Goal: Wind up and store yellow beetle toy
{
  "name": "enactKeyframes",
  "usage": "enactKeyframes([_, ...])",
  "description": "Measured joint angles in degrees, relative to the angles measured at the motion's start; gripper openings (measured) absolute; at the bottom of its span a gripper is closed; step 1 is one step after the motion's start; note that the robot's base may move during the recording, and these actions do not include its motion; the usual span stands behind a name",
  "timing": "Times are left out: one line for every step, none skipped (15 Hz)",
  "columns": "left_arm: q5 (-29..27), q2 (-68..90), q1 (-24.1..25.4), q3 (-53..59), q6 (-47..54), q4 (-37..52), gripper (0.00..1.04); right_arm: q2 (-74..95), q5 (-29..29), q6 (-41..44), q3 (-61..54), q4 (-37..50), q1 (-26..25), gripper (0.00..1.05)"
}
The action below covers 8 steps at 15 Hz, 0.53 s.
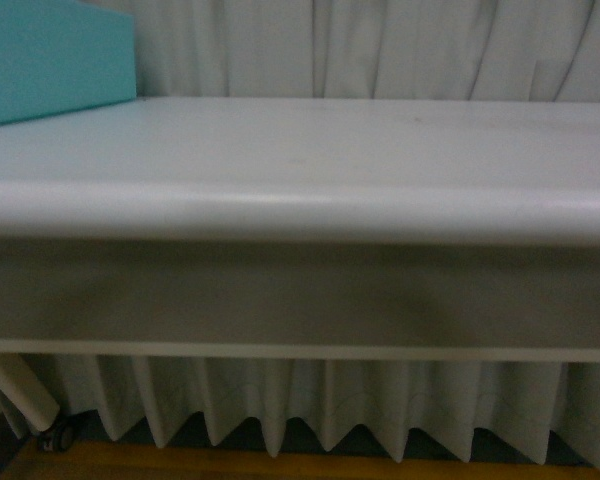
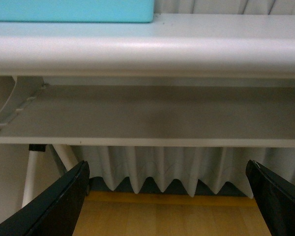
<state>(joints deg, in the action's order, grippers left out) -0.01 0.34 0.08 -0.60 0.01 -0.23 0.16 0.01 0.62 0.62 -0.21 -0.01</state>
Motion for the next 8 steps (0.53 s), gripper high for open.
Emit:
enactKeyframes([0.0,0.0,0.0,0.0,0.0,0.0,0.98,0.0,0.0,0.0,0.0,0.0,0.0,0.98])
enactKeyframes([0.0,0.0,0.0,0.0,0.0,0.0,0.98,0.0,0.0,0.0,0.0,0.0,0.0,0.98])
enactKeyframes([0.0,0.0,0.0,0.0,0.0,0.1,0.98,0.0,0.0,0.0,0.0,0.0,0.0,0.98])
enactKeyframes([0.0,0.0,0.0,0.0,0.0,0.0,0.98,0.0,0.0,0.0,0.0,0.0,0.0,0.98])
enactKeyframes([0.0,0.0,0.0,0.0,0.0,0.0,0.98,0.0,0.0,0.0,0.0,0.0,0.0,0.98])
enactKeyframes([0.0,0.0,0.0,0.0,0.0,0.0,0.98,0.0,0.0,0.0,0.0,0.0,0.0,0.98])
enactKeyframes([0.0,0.0,0.0,0.0,0.0,0.0,0.98,0.0,0.0,0.0,0.0,0.0,0.0,0.98])
enactKeyframes([0.0,0.0,0.0,0.0,0.0,0.1,0.98,0.0,0.0,0.0,0.0,0.0,0.0,0.98])
